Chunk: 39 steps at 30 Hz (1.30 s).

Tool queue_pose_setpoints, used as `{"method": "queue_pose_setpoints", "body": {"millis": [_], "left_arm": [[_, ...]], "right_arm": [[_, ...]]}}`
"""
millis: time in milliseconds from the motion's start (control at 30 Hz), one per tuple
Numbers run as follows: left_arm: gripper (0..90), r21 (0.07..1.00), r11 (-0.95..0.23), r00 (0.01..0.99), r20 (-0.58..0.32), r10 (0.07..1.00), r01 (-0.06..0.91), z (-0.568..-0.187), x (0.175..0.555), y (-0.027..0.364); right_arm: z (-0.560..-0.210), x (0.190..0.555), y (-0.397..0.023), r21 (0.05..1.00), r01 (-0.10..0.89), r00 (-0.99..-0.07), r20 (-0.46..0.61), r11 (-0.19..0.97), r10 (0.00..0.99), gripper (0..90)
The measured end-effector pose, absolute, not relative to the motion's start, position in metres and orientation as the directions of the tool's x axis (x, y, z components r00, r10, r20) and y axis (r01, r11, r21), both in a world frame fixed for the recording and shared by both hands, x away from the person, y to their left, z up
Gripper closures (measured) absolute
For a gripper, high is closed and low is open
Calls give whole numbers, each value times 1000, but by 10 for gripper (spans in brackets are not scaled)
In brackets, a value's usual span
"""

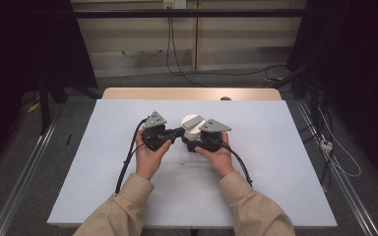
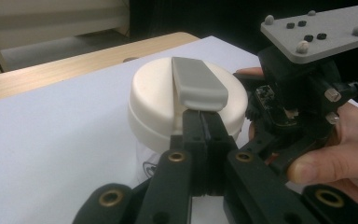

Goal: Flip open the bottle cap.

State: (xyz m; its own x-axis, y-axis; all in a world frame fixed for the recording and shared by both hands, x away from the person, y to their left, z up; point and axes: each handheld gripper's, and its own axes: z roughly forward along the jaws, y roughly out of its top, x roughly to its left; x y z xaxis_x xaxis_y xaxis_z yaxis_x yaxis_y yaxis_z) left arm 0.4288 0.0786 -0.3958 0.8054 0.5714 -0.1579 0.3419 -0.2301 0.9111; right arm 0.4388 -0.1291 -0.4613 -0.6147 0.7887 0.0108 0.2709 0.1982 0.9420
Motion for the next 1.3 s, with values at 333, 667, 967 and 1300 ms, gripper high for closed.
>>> {"method": "queue_pose_setpoints", "body": {"millis": [333, 667, 967, 1300], "left_arm": [[900, 915, -229, 804, -148, 577, 333, -390, 431, 77], [900, 918, -227, 802, -141, 580, 325, -381, 435, 74], [900, 920, -233, 804, -128, 581, 315, -374, 438, 69], [900, 923, -231, 802, -122, 585, 309, -368, 441, 63]], "right_arm": [[-462, 439, -129, 942, 271, -615, 11, 198, 789, 184], [-462, 439, -129, 942, 272, -614, 12, 197, 790, 184], [-462, 439, -129, 942, 272, -613, 12, 197, 790, 184], [-462, 439, -129, 942, 272, -612, 12, 196, 791, 184]]}}
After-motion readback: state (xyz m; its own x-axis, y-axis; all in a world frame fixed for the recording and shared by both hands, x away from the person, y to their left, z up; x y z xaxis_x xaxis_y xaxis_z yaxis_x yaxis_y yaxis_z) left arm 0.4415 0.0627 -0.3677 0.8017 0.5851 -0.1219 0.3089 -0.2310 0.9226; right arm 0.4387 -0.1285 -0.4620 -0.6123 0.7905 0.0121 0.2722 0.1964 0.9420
